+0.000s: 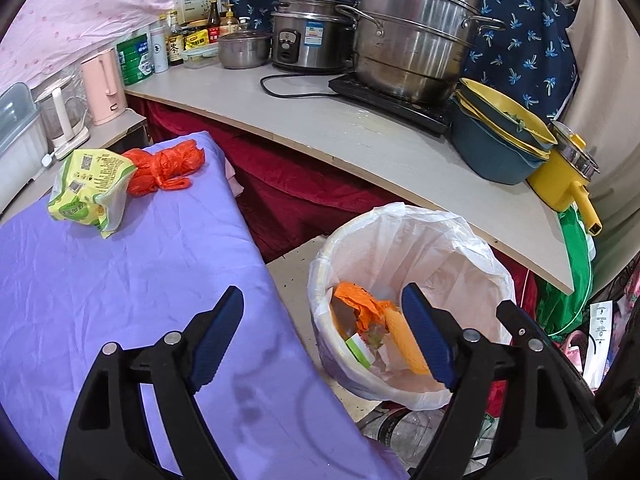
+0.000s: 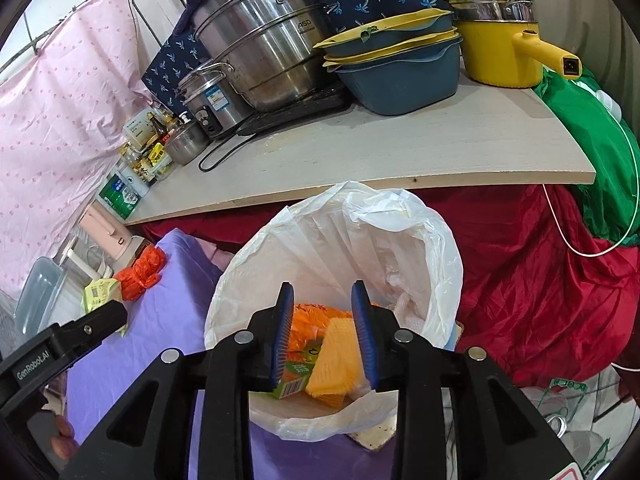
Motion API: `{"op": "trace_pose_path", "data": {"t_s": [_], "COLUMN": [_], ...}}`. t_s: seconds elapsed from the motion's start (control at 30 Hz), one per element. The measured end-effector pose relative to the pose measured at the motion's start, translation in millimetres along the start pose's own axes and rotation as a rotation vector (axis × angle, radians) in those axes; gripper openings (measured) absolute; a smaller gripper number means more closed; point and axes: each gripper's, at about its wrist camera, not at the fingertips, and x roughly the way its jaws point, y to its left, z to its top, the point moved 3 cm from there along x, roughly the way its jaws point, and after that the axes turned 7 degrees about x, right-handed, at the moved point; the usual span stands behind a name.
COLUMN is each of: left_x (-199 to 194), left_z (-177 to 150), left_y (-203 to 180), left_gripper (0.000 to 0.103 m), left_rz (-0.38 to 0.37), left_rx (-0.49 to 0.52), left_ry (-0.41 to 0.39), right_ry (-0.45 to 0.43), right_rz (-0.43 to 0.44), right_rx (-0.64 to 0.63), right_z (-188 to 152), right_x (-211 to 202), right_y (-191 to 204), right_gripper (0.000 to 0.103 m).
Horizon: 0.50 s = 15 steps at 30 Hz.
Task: Collect trash
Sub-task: 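Open the left tool to drop the snack bag while the right tool drops the foam net into the bin, then move both tools back over the yellow-green bag and orange plastic bag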
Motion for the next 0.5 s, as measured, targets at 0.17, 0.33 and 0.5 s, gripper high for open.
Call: {"op": "trace_pose_path", "data": {"t_s": [0.17,0.33,0.5], "left_x": [-4,-11,-22], "left_z": [-4,-10,-18], "left_y": [8,18,34], "left_gripper": [0.078,0.079,0.080], "left_rz": [0.008,0.018,0.034], "left_rx": [-0.011,-0.024,-0.049], "left_ry": [0.003,0.000,-0.004], "right_ry": [-0.005,-0.009,-0.009], "right_rz": [0.009,0.013,0.028], "right_rx": [-0.004,-0.021,-0.035], "right_z": [-4,-12,-21], "right_x": [-7,-16,-23], "right_y": [7,17,30], "right_gripper": [0.036,0.040,0.042]}}
